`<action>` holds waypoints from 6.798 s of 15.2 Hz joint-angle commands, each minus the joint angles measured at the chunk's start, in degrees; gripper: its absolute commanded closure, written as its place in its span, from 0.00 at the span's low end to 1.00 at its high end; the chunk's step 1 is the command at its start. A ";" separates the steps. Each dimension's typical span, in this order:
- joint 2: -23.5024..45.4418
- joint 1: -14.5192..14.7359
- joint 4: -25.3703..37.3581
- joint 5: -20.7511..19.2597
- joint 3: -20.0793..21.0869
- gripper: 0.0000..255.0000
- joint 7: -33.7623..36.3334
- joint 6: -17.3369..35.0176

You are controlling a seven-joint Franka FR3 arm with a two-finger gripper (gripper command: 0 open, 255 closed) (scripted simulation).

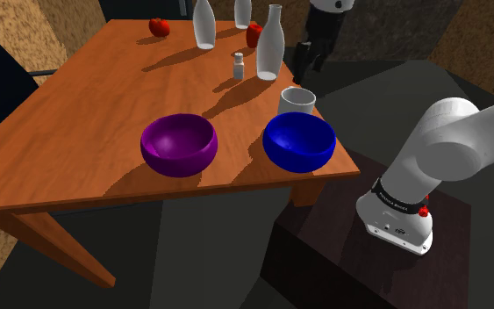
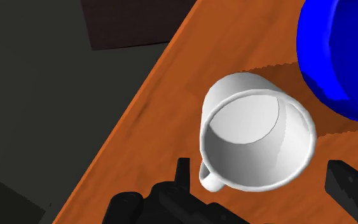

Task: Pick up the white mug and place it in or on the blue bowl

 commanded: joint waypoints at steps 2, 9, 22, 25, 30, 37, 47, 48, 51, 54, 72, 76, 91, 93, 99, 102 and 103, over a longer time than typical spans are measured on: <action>2.32 1.32 -1.90 2.40 2.22 0.00 2.81 4.22; 5.65 2.61 -5.80 4.64 4.66 0.00 5.40 11.50; 6.79 2.55 -7.82 4.71 4.91 1.00 5.44 14.66; 6.79 2.55 -7.82 4.71 4.91 1.00 5.44 14.66; 6.79 2.55 -7.83 4.71 4.92 1.00 5.44 14.67; 5.37 2.43 -3.32 4.41 4.32 1.00 5.19 8.75; 4.70 2.18 3.94 3.95 3.63 1.00 4.93 0.84; 4.71 2.15 4.71 3.90 3.56 1.00 4.90 0.07; 4.83 2.05 7.10 3.76 3.39 1.00 4.85 -2.19; 5.06 1.96 9.56 3.62 3.24 1.00 4.79 -4.42; 3.80 5.34 20.15 8.69 12.52 1.00 16.38 -15.68; 3.44 6.13 19.70 10.14 15.03 1.00 19.14 -15.31; 1.04 7.30 6.68 12.03 16.79 1.00 19.05 -4.64; 0.99 7.35 6.16 12.12 16.89 1.00 19.05 -4.16; 1.00 7.35 6.17 12.12 16.89 1.00 19.05 -4.16; 1.00 7.35 6.17 12.12 16.89 0.00 19.05 -4.16; 1.01 7.34 6.17 12.12 16.89 0.00 19.05 -4.16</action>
